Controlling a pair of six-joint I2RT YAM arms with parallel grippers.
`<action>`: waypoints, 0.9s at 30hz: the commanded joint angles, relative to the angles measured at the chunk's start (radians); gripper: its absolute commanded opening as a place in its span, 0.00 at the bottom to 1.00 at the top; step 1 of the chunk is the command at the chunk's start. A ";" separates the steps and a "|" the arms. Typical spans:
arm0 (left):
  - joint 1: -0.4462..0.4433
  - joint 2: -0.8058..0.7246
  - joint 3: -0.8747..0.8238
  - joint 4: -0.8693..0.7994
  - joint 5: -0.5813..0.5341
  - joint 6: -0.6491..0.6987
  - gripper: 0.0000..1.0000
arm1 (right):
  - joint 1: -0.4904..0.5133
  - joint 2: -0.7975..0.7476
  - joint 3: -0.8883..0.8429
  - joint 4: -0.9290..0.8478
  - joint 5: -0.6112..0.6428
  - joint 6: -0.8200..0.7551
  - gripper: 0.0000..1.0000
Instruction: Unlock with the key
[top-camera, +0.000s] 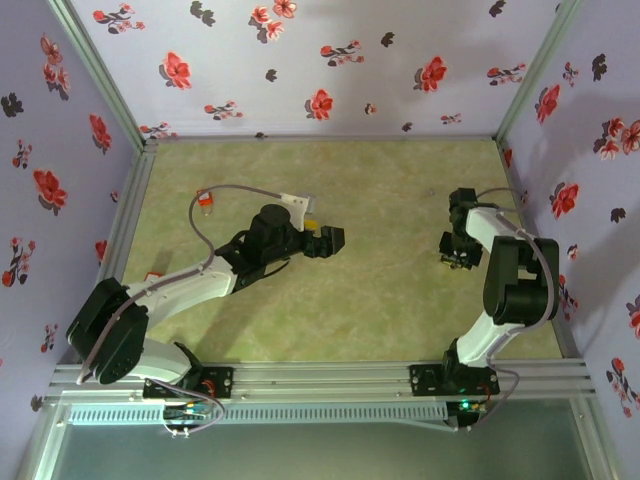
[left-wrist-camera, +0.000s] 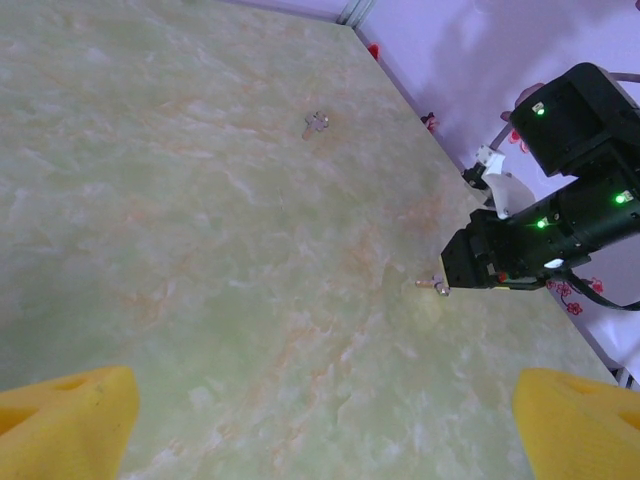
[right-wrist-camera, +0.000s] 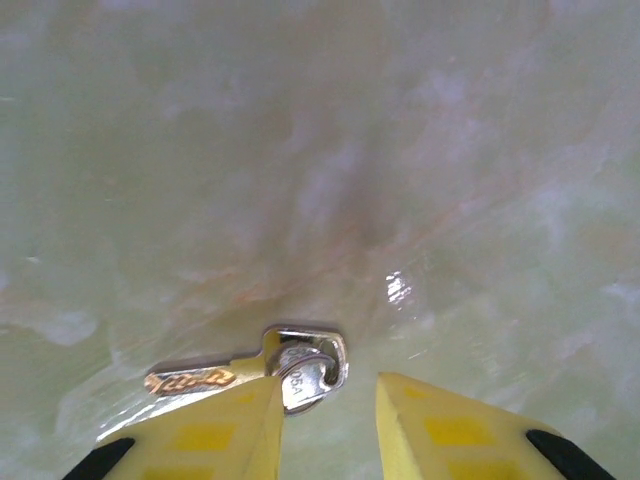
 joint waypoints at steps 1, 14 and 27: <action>-0.009 0.002 0.002 0.024 0.001 -0.004 0.96 | -0.008 -0.051 -0.006 -0.020 -0.033 0.014 0.31; -0.009 0.008 -0.003 0.033 0.002 -0.005 0.96 | -0.008 -0.012 -0.031 -0.004 -0.070 0.015 0.37; -0.010 0.010 -0.005 0.033 0.003 -0.002 0.96 | -0.007 0.018 -0.046 -0.005 -0.038 0.025 0.24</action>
